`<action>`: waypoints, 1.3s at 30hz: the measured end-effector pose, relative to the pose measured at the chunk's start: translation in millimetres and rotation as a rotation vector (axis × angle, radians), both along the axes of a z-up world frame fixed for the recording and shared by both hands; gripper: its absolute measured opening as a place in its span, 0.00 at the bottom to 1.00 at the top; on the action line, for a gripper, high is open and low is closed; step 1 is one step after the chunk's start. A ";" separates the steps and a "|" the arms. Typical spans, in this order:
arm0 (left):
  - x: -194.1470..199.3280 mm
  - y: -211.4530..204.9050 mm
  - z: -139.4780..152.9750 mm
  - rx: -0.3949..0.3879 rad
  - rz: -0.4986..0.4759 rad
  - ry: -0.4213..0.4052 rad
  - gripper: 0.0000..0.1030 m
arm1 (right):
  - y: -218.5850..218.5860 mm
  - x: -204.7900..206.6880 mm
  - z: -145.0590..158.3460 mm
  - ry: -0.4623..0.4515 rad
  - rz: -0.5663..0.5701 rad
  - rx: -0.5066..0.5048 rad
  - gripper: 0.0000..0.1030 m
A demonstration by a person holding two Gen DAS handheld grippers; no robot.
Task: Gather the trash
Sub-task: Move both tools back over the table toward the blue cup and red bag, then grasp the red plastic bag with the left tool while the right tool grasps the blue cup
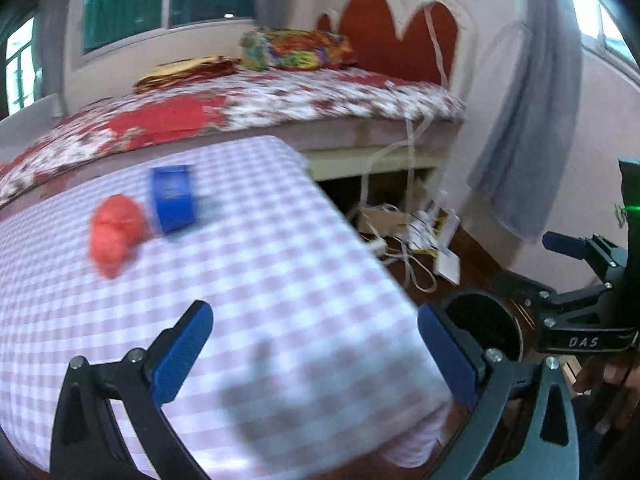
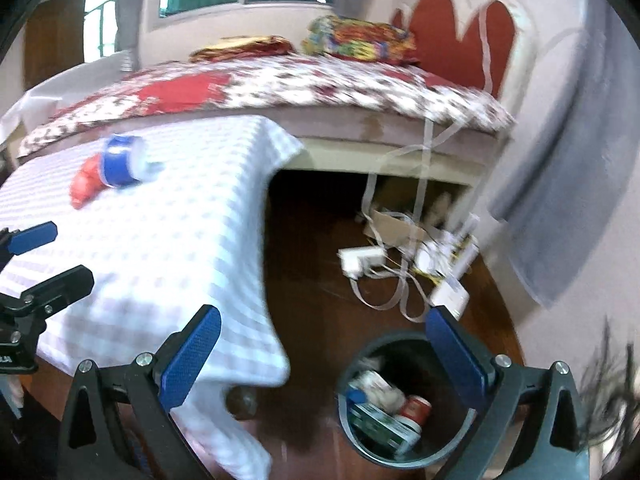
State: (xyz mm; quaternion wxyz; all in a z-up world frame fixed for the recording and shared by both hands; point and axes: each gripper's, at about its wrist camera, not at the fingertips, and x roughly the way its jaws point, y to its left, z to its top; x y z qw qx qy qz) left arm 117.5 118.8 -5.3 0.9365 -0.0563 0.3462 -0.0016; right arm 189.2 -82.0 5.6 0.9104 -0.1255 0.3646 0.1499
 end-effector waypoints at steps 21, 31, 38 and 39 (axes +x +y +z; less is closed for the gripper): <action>-6.7 192.3 -30.2 -0.020 0.322 0.003 0.93 | 229.5 46.6 -10.5 0.047 0.323 0.099 1.00; 16.4 212.0 -41.2 -0.045 0.318 0.012 0.89 | 286.8 94.0 -29.1 0.090 0.322 0.157 0.94; 39.9 210.9 -42.8 -0.054 0.287 0.014 0.89 | 288.5 117.0 -42.2 0.121 0.295 0.125 0.61; 44.4 209.4 -43.1 -0.054 0.280 0.015 0.89 | 284.2 118.8 -43.5 0.119 0.285 0.121 0.60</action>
